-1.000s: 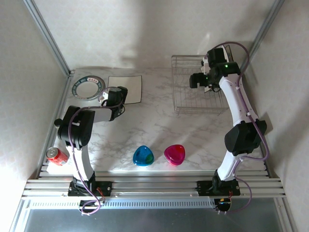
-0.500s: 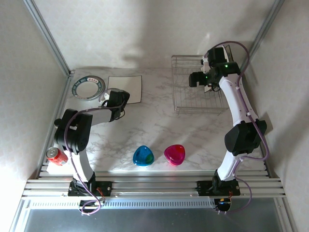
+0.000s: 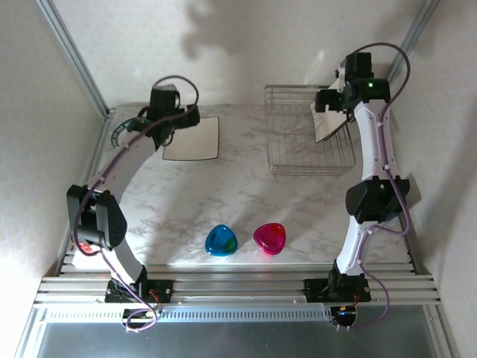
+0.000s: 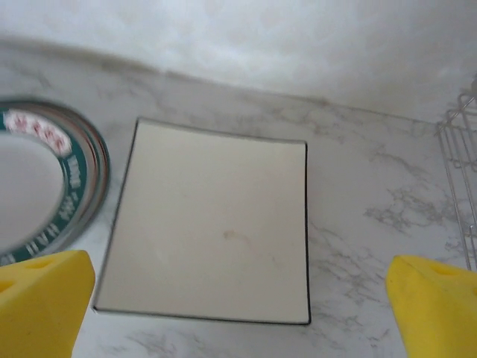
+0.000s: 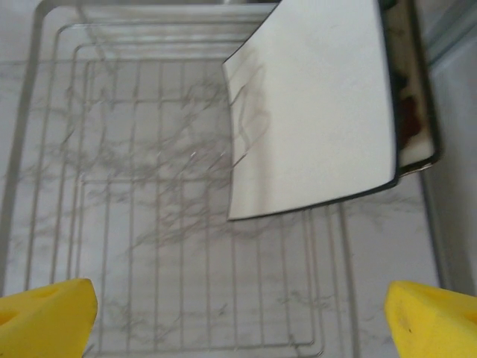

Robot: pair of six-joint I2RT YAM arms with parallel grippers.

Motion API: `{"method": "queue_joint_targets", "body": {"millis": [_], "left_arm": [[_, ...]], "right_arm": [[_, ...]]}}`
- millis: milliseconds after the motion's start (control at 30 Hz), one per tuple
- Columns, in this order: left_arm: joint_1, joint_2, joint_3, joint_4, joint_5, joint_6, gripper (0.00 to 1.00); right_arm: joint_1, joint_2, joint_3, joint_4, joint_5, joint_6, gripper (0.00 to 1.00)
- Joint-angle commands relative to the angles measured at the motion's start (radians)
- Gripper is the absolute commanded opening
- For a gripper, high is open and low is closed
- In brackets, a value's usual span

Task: Unload the plates from the dish rack

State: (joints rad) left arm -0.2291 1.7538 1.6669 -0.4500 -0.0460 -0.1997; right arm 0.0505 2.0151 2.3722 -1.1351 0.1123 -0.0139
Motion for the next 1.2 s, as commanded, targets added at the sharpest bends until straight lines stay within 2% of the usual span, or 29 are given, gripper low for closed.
{"method": "queue_joint_targets", "body": {"millis": [0,200,300,467,933,1167], "left_arm": [[0.027,0.105,0.127,-0.287,0.040,0.202,1.00],[0.084,0.198,0.235,-0.345,0.148,0.246,1.00],[0.098,0.239,0.267,-0.367,0.147,0.250,1.00],[0.105,0.251,0.246,-0.327,0.180,0.248,1.00],[0.122,0.264,0.198,-0.261,0.233,0.244,1.00],[0.128,0.272,0.207,-0.255,0.232,0.242,1.00]], "right_arm": [[-0.021,0.076,0.124,-0.054,0.043,-0.040,0.99],[-0.085,0.177,0.235,-0.060,-0.008,-0.072,0.99],[-0.096,0.205,0.228,-0.042,-0.016,-0.074,0.99],[-0.096,0.221,0.178,0.031,-0.007,-0.081,0.99],[-0.098,0.322,0.261,0.059,0.019,-0.085,0.95],[-0.101,0.368,0.293,0.083,-0.021,-0.064,0.89]]}}
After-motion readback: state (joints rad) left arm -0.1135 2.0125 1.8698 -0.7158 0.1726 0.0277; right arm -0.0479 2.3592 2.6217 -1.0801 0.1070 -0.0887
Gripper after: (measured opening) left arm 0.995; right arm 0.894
